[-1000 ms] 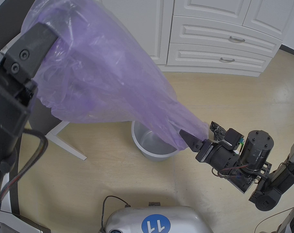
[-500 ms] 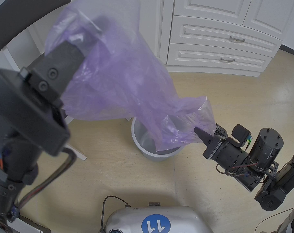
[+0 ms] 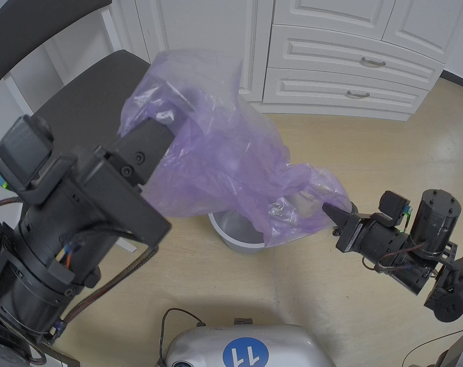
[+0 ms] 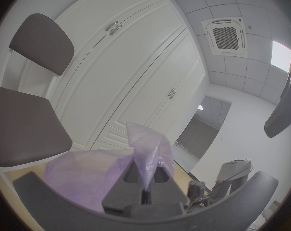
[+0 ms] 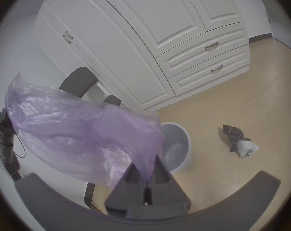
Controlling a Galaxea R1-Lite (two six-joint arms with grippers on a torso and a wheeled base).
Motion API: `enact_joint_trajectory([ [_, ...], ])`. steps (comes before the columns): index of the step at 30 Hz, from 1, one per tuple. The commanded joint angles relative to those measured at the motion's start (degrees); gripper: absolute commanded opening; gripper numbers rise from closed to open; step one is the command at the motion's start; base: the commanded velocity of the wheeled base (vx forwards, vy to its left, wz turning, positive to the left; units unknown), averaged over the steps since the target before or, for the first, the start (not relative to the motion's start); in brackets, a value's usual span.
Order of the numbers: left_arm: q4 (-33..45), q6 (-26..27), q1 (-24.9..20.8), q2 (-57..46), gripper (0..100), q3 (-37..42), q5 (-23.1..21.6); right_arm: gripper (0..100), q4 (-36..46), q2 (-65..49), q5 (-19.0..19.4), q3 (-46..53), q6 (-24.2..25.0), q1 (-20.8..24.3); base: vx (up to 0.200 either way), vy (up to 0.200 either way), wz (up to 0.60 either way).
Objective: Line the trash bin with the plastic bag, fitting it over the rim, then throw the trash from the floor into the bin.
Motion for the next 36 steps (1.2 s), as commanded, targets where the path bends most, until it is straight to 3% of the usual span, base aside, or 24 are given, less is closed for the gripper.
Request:
enact_joint_trajectory([
  [1,0.0,-0.1,4.3,1.5,0,2.0,-0.1,0,8.6,-11.7,-0.1,-3.9,-0.2,-0.9,0.000,0.000,0.00],
  [7,0.0,-0.1,5.6,4.8,0,3.5,-0.1,0,16.3,-16.8,-0.1,-6.2,-0.2,-0.9,0.000,0.000,0.00],
  [14,0.0,-3.5,6.4,8.5,0,3.4,-0.2,0,16.6,-15.1,-1.2,-6.8,0.0,-1.0,0.000,0.000,0.00],
  [20,-2.6,-8.2,11.5,16.7,0,2.0,-0.8,0,17.7,-14.8,-3.0,-9.4,0.1,-3.2,0.000,0.000,0.00],
  [30,-9.6,-9.0,16.5,29.6,0,2.8,-5.4,0,28.3,-12.9,-3.3,-13.1,4.2,-3.3,0.000,0.000,0.00],
  [31,-9.6,-9.1,16.8,30.9,100,2.7,-5.5,0,27.9,-11.3,-3.4,-13.1,5.0,-3.2,0.000,0.000,0.00],
  [36,-9.6,-10.7,17.9,34.7,100,2.2,-6.2,0,26.9,-6.3,-3.7,-14.1,8.8,-2.3,0.000,0.000,0.00],
])
